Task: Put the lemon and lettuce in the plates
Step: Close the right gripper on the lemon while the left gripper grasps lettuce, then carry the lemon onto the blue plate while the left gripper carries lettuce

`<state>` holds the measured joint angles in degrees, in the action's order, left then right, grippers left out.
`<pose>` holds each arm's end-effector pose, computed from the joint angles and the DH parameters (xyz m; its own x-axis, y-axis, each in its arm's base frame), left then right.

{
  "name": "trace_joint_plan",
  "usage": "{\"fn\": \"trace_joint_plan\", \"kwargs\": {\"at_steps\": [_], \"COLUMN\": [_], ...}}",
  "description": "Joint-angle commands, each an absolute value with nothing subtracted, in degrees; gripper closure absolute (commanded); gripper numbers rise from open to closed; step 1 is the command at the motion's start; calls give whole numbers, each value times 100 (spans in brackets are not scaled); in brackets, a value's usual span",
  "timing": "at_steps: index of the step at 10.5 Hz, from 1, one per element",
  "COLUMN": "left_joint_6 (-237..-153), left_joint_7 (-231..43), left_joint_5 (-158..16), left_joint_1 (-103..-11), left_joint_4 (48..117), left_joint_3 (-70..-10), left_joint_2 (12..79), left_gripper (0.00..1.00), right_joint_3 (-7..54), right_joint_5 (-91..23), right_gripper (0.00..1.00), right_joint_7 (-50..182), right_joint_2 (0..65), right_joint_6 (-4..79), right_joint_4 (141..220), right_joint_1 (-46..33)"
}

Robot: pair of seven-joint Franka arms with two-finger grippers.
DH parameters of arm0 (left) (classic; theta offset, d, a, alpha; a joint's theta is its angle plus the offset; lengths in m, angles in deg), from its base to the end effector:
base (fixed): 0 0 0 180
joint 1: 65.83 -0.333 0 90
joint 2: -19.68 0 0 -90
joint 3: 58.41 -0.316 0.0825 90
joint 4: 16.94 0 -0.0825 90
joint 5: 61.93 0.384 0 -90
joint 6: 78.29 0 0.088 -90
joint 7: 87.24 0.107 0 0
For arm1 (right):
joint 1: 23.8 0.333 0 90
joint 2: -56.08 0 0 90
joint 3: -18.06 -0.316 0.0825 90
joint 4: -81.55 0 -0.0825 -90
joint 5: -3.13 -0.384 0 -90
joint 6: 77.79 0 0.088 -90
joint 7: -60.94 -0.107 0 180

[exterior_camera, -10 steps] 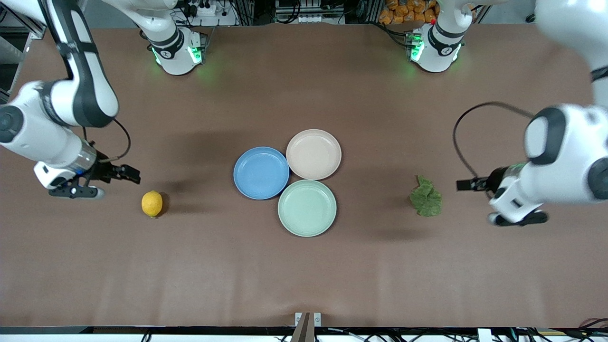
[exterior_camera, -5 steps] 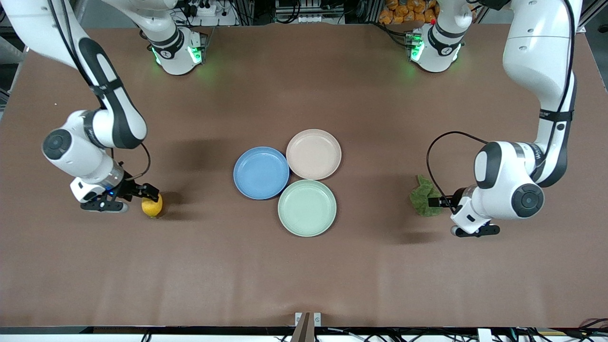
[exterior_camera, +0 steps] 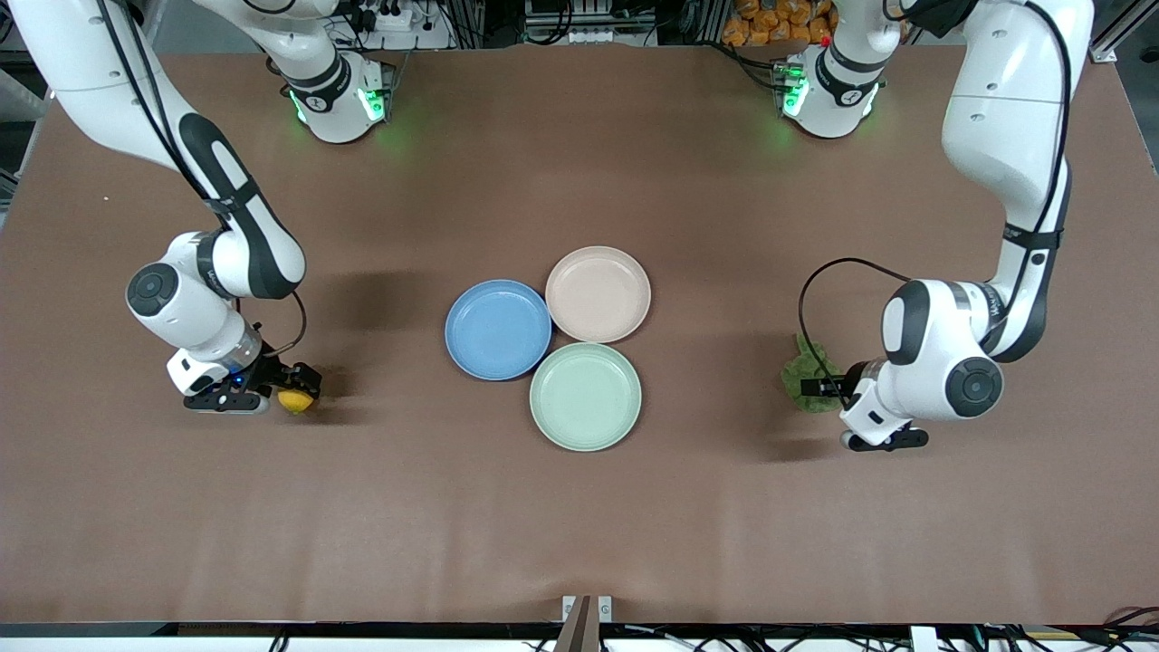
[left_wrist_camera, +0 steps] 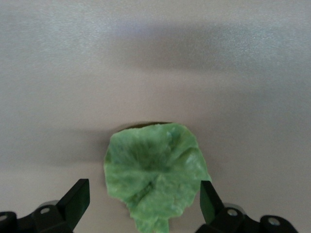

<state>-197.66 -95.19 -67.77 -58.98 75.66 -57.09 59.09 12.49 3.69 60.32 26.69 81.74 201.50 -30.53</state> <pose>0.6603 -0.0983 0.2058 0.9715 0.0511 -0.2316 0.0664 -0.9961 0.0587 0.5995 -0.0124 0.1912 0.9830 -0.0423 0.1786 -0.0349 -0.9984 -0.0446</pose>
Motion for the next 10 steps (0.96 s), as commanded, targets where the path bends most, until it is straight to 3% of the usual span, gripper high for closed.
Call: {"fn": "trace_joint_plan", "kwargs": {"at_steps": [1, 2, 4, 5, 6, 8, 9, 10], "left_joint_6": [-19914, -19992, -20037, -20037, -20037, -20037, -20037, -20028], "left_joint_7": [-9428, -9401, -9392, -9383, -9383, -9374, -9366, -9339], "left_joint_5": [-6887, -6887, -6896, -6896, -6896, -6896, -6896, -6896], "left_joint_1": [-5897, -5897, -5897, -5897, -5897, -5897, -5897, -5897], "left_joint_4": [7587, 7579, 7587, 7587, 7587, 7587, 7587, 7587], "left_joint_3": [-5700, -5691, -5691, -5691, -5691, -5691, -5683, -5691], "left_joint_2": [6063, 6159, 6195, 6195, 6195, 6187, 6187, 6169], "left_gripper": [0, 0, 0, 0, 23, 80, 97, 100], "right_joint_3": [1384, 1385, 1385, 1376, 1367, 1341, 1271, 1070], "right_joint_5": [638, 638, 638, 630, 621, 603, 603, 603], "right_gripper": [12, 34, 97, 100, 100, 100, 100, 100], "right_joint_7": [6059, 6059, 6033, 5989, 5971, 5360, 4886, 4385], "right_joint_2": [2585, 2584, 2610, 2663, 2794, 3154, 3286, 3340], "right_joint_6": [8550, 8551, 8524, 8489, 8393, 7859, 7613, 7497], "right_joint_4": [20310, 20319, 20319, 20319, 20319, 20276, 20241, 20162], "right_joint_1": [-3040, -3022, -2969, -2952, -2908, -2681, -2540, -2434]}}
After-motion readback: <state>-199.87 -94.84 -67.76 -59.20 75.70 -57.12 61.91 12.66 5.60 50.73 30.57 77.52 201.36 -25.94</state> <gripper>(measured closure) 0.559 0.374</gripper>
